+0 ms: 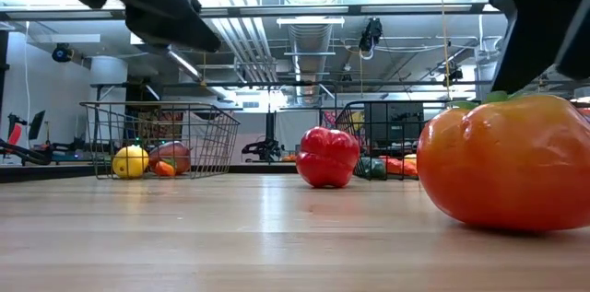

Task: Sort produce into baskets
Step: Put the orange tomato into the left yellow wire basket

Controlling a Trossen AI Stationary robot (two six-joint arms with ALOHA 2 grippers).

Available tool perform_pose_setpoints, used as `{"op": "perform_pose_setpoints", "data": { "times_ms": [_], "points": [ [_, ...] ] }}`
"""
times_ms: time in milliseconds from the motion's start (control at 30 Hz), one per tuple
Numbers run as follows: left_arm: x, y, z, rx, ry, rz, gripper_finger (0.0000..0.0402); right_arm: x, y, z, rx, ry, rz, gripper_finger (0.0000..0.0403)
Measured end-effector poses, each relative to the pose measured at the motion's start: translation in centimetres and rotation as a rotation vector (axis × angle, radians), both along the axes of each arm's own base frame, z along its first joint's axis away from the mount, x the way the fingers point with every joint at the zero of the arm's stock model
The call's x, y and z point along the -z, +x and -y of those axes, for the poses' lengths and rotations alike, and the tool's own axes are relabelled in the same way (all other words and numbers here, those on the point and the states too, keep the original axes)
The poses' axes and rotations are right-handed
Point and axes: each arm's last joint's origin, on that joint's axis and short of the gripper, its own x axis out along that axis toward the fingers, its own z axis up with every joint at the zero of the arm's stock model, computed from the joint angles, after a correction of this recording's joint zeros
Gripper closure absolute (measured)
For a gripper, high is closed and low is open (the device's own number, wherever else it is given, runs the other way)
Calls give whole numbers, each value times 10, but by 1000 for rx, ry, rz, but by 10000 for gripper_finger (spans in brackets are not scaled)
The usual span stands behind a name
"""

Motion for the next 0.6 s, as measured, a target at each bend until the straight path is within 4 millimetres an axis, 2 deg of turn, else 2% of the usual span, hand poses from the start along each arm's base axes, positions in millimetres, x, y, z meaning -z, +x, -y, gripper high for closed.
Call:
{"op": "perform_pose_setpoints", "data": {
  "times_ms": [167,433,600],
  "points": [
    [8,11,7,27,44,-6,170,1,0,-1,39,1,26,44],
    [13,28,17,52,123,8,170,23,4,-4,56,-16,1,44],
    [13,30,18,55,126,16,170,30,5,-5,66,-32,7,44]
  ]
}}
